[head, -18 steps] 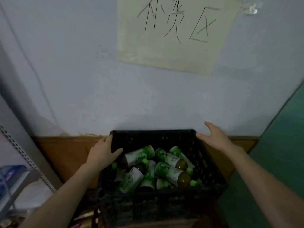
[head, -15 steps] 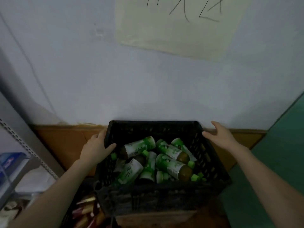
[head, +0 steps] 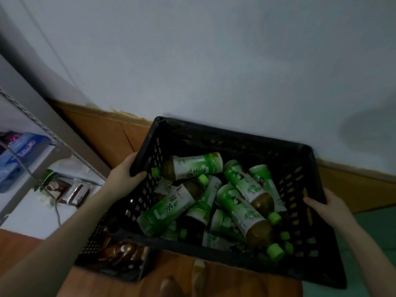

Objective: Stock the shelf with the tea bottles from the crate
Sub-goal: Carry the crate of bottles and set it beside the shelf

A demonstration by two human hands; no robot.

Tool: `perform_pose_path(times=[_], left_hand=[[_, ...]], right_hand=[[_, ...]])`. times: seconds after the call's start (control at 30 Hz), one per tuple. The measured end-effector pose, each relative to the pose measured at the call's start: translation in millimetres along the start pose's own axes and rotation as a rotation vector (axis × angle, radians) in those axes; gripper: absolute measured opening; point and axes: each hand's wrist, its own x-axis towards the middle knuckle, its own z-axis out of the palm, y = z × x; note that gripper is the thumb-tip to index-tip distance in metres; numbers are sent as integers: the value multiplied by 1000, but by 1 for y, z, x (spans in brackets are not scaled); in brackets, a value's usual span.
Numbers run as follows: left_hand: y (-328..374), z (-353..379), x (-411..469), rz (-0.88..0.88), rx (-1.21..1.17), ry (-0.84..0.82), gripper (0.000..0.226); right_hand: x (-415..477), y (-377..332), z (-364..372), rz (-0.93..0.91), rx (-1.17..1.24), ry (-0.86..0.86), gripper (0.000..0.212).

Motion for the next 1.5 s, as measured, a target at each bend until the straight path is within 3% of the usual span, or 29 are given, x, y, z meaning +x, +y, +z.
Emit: perform_pose_path(times=[0.1,0.27,0.57,0.83,1.07,1.5], left_hand=[[2,0,0,-13,-18,8,58],[10,0,4,-105,-288,-73,54],[13,5,8,-80,-285,-38,47],[1,3,11,-121,-469,-53,44],[-10,-5,2,-103,-476,-41,46],[-46,-62,-111,-156,-630,222,38]], right_hand=[[-1,0,2,-2,102,42,36],[-10,-7,3,140,392,-45,24],[-14,-9,8,87,371,14,36],[-11,-1,11,74,409,48,21],[-19,-2,10,64,416,31,20],[-46,-74,14,-208,305,-160,20]])
